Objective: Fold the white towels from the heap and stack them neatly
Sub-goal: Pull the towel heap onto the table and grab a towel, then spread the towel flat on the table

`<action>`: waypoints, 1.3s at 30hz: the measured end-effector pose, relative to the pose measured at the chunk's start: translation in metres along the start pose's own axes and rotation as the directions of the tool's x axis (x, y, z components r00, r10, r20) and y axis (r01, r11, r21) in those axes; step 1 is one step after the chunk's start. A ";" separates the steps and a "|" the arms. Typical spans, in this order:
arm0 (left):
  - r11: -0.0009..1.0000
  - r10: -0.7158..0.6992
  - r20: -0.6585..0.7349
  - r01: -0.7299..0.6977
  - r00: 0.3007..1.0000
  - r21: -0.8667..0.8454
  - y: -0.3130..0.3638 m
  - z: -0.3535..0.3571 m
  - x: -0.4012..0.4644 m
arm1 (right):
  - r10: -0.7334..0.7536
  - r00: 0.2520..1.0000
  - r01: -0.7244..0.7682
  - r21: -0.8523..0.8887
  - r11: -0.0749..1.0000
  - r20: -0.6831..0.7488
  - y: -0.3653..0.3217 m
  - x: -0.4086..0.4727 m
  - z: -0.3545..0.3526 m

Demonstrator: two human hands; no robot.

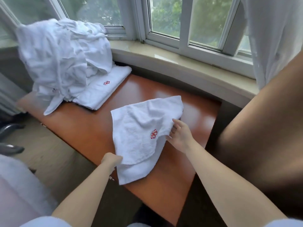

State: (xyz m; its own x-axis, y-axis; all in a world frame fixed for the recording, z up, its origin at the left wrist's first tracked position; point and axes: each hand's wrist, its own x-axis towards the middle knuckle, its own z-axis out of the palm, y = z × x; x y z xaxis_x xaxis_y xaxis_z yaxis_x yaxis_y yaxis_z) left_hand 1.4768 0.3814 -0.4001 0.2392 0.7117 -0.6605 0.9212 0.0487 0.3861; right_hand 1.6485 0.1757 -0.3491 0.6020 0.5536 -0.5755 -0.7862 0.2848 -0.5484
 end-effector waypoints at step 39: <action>0.495 -0.048 -0.215 -0.164 0.975 -0.853 0.073 -0.052 0.006 | -0.325 0.879 0.176 -0.396 0.901 -0.350 -0.044 0.057 0.051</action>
State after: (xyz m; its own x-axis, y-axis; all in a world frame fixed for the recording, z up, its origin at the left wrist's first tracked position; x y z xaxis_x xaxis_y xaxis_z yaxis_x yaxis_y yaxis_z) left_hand 1.5299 0.4258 -0.3424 0.1229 0.8425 -0.5244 0.1549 0.5057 0.8487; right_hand 1.7100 0.2349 -0.3267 0.8334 0.1199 -0.5395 -0.5474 0.0444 -0.8357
